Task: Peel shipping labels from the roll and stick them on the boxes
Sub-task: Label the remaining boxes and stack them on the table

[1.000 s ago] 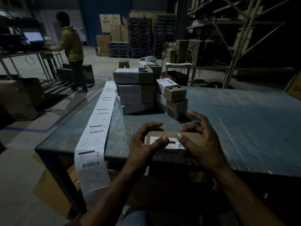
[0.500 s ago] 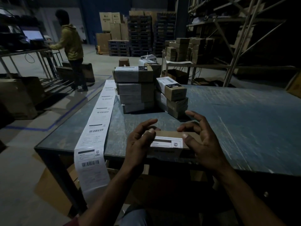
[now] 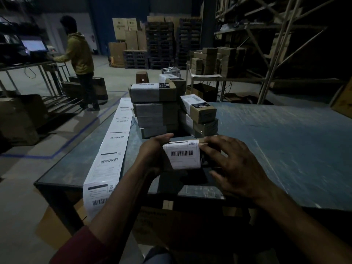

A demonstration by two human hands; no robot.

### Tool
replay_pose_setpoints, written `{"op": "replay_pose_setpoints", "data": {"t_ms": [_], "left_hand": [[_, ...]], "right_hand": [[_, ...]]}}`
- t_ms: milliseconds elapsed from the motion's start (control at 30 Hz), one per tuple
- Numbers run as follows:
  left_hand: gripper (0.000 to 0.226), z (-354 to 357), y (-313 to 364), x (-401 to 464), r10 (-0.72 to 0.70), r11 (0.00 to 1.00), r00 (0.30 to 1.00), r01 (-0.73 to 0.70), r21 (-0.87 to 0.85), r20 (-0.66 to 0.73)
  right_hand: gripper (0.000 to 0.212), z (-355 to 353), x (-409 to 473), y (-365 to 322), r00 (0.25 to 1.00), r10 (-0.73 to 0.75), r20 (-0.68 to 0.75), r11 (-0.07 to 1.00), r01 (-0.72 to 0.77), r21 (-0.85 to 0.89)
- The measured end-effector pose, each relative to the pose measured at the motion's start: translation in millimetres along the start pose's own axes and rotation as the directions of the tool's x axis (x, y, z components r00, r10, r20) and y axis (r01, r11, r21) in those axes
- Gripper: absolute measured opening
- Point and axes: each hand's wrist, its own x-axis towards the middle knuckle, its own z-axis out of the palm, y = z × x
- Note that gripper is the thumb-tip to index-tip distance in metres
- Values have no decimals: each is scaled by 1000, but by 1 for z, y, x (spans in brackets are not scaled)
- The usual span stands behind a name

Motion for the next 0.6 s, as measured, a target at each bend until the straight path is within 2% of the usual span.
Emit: {"op": "replay_pose_setpoints", "data": {"t_ms": [100,200,267,333,367,433,500,600], "left_hand": [[16,7,14,6,-29,1000,996,29,7,82],[41,4,26,23,85,992,985,-71,-101,148],[46,2,27,42,187,973,976,-168,-157,114],[33,-1,15,64,299,954,954,-297,-37,28],[25,-2,6,73,375,924,927,-374,87,1],[13,-7,-17,91,499,799,866,-473,372,27],[13,-15,-36,107,547,678,837,-464,571,31],[10,-18,-45,115,557,632,831,-429,646,7]], "right_hand": [[83,-9,15,17,996,-9,-91,1000,10,4],[74,-25,31,42,983,48,-179,987,-19,162],[68,-38,48,57,960,156,-233,949,-81,304],[62,-47,69,66,907,336,-254,875,-201,440],[59,-48,82,69,859,449,-245,818,-285,500],[54,-44,110,73,743,641,-193,680,-432,592],[52,-37,134,77,671,726,-149,599,-512,616],[51,-22,160,80,649,755,-97,584,-598,548]]}}
